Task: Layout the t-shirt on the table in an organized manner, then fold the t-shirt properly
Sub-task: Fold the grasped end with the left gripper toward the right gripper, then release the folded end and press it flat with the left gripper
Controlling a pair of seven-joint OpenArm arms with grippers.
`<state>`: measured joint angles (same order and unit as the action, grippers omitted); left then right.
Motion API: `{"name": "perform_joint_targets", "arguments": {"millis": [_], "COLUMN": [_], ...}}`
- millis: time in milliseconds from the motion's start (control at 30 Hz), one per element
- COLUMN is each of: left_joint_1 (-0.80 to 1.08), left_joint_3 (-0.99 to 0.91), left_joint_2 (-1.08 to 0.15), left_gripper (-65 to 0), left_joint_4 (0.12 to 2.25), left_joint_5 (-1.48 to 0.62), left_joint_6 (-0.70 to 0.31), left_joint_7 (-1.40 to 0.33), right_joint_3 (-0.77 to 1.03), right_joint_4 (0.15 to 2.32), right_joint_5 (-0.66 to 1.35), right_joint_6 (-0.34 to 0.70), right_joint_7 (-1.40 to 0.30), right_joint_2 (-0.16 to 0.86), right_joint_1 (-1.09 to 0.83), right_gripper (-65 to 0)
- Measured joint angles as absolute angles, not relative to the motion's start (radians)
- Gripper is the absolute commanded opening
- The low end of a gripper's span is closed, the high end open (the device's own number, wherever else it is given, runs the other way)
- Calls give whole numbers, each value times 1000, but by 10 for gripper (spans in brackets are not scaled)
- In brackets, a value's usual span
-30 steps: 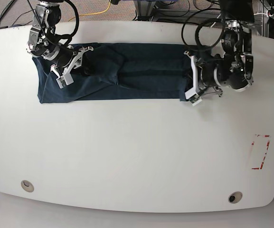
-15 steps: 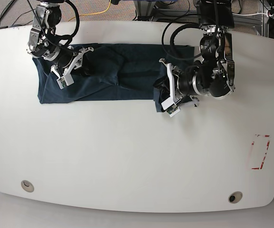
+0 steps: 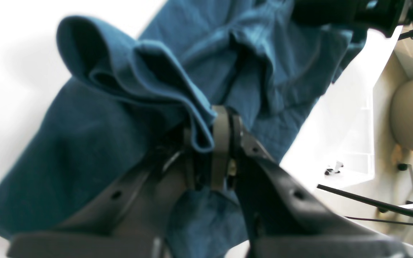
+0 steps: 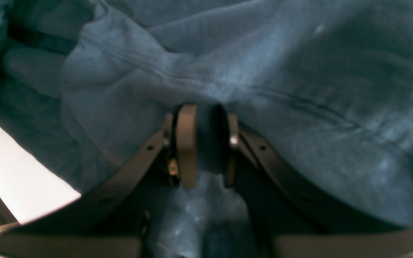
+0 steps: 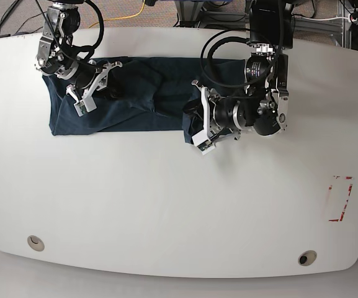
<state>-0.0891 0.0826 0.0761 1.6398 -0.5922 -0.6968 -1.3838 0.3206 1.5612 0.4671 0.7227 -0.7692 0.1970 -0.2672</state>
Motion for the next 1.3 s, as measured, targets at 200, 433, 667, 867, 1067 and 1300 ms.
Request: {"name": "perform_joint_targets", "arguments": {"millis": [200, 433, 667, 867, 1067, 1300], "left_joint_1": [-88, -88, -89, -106, -135, -216], "left_joint_3": [112, 145, 149, 149, 204, 268], "left_joint_2": [74, 75, 102, 120, 145, 149], "left_gripper": [-622, -621, -572, -381, -312, -312], "left_joint_4": [1639, 1637, 1635, 1632, 1633, 1637], "left_joint_5": [-592, -593, -592, -591, -594, -684], "left_joint_6": [-697, -697, -697, -696, -697, -697], "left_joint_7": [-1384, -1384, -1383, -1389, -1383, -1391], "right_joint_3": [321, 319, 319, 318, 316, 316], "right_joint_4": [1561, 1561, 1560, 1560, 1560, 1560], "right_joint_5": [467, 463, 463, 463, 459, 459], "right_joint_6": [723, 723, 723, 723, 723, 723], "right_joint_7": [-769, -772, -778, -779, -778, -778], "right_joint_2": [197, 197, 197, 197, 197, 197], "right_joint_1": [-267, -258, -255, -253, -253, -253], "right_gripper": [-534, -534, -534, -534, -534, -534]}}
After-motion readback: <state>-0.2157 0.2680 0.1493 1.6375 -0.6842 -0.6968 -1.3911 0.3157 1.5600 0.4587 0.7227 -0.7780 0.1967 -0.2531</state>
